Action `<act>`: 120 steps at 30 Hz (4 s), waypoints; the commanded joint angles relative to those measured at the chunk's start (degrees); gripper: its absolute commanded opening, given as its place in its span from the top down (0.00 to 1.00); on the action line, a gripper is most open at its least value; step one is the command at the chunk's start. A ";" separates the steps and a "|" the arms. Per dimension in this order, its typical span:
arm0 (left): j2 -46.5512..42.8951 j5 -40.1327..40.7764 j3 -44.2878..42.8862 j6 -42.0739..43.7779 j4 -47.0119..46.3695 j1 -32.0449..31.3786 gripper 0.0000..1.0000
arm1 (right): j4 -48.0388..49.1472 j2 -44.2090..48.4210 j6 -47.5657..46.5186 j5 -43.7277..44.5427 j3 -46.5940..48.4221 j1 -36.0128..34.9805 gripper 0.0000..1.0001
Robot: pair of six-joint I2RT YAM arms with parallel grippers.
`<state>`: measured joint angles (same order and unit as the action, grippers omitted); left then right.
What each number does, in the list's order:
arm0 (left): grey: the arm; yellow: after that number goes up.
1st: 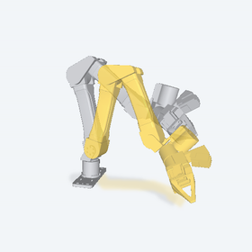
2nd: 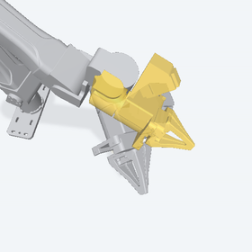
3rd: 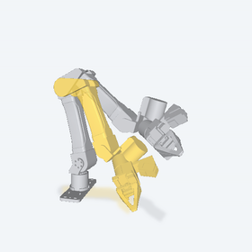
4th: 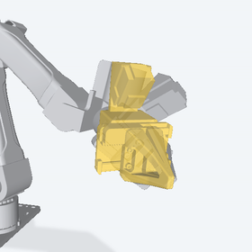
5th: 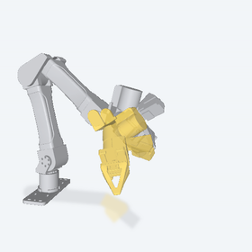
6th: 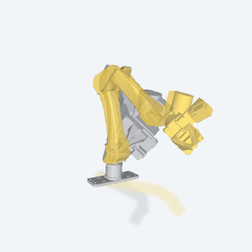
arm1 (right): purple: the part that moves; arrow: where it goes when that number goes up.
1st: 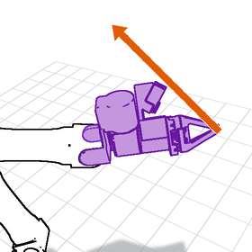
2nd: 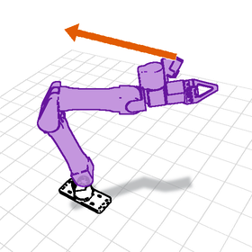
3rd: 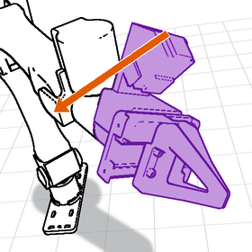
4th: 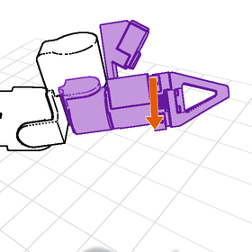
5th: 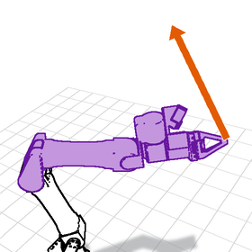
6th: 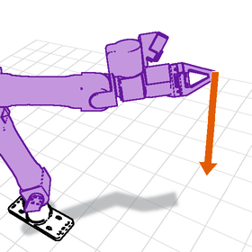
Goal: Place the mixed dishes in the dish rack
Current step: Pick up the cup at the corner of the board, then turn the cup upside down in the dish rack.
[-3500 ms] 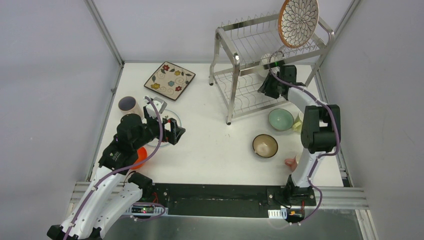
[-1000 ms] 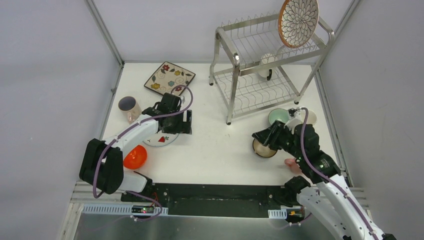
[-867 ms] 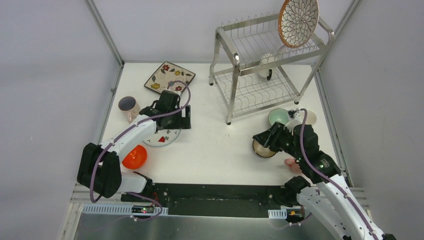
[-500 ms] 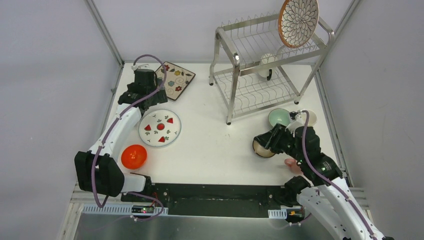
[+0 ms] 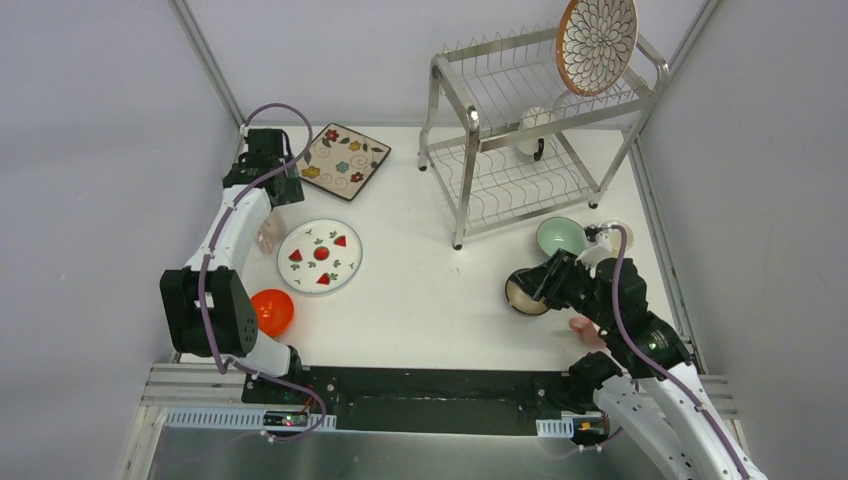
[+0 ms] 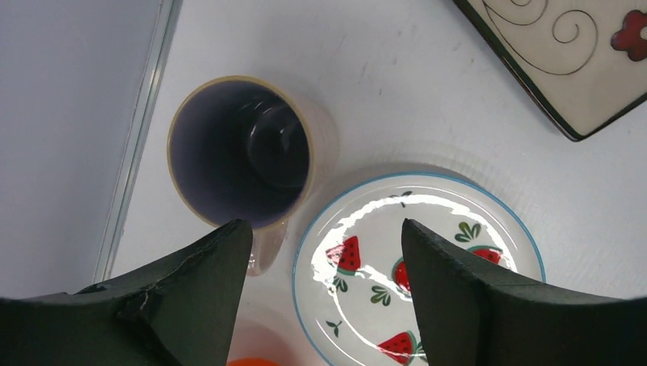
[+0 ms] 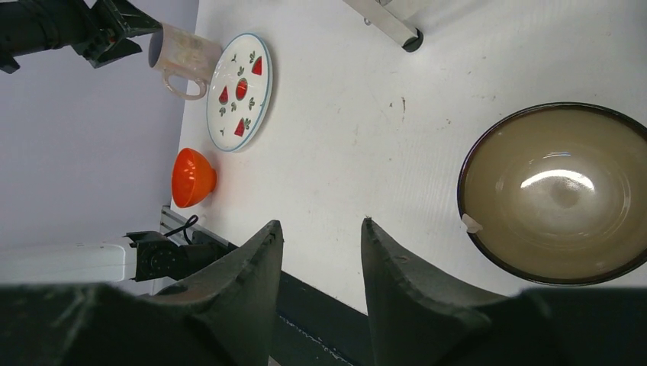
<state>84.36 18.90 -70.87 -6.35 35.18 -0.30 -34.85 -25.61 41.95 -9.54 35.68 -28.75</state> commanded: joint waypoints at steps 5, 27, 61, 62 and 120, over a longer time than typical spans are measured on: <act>6.33 -5.77 -5.30 2.28 -1.05 5.30 0.29 | -0.04 1.55 0.20 0.74 0.81 -0.25 0.56; 15.76 -5.09 -8.87 3.98 2.42 6.01 0.66 | -1.22 1.81 -0.30 0.82 2.30 -0.25 0.57; -17.32 -39.69 -3.40 -14.90 -7.41 6.05 1.00 | 7.42 2.24 7.17 -7.55 -0.57 -0.35 0.54; -18.10 -40.95 -2.87 -16.13 -7.74 6.01 1.00 | 8.03 2.14 7.85 -8.12 -1.07 -0.41 0.54; -40.74 -63.96 34.11 -68.97 -55.55 -1.70 1.00 | 65.08 -47.42 19.74 7.30 8.08 -31.89 0.31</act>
<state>44.88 -42.11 -32.84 -73.14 -10.17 -1.28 24.38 -71.22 60.75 1.72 39.27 -60.31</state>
